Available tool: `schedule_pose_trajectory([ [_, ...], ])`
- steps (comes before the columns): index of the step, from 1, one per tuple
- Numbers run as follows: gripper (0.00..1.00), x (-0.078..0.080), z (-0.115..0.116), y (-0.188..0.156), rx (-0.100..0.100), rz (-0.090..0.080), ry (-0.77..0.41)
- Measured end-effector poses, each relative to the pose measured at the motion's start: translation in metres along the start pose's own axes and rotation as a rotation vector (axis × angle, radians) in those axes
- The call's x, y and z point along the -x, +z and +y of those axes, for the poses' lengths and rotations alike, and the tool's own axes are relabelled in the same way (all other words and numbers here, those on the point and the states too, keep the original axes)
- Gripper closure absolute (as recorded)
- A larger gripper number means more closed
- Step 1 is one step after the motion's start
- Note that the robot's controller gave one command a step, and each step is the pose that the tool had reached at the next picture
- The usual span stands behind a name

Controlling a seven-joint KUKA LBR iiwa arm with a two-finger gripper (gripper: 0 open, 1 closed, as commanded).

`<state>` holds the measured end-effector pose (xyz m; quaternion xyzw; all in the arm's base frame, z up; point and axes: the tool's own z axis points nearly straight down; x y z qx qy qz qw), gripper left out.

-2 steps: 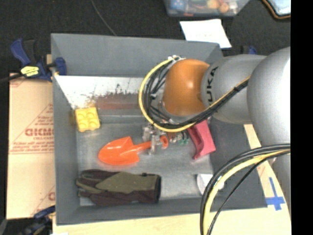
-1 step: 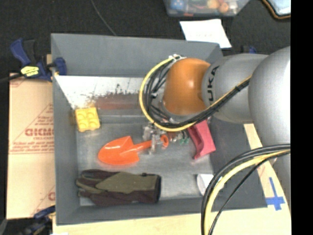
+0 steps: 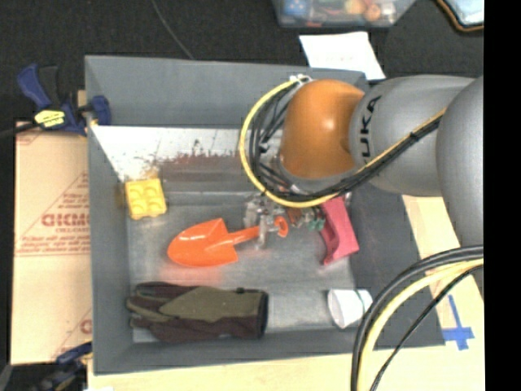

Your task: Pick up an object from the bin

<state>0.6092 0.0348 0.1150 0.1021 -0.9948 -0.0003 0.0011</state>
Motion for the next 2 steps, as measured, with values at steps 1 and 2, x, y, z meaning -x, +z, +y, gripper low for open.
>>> schedule_pose_trajectory([
  [1,1.0,0.002,0.0,-0.038,-0.002,-0.006,0.0],
  [2,1.0,0.004,-0.001,-0.067,-0.004,-0.015,0.002],
])
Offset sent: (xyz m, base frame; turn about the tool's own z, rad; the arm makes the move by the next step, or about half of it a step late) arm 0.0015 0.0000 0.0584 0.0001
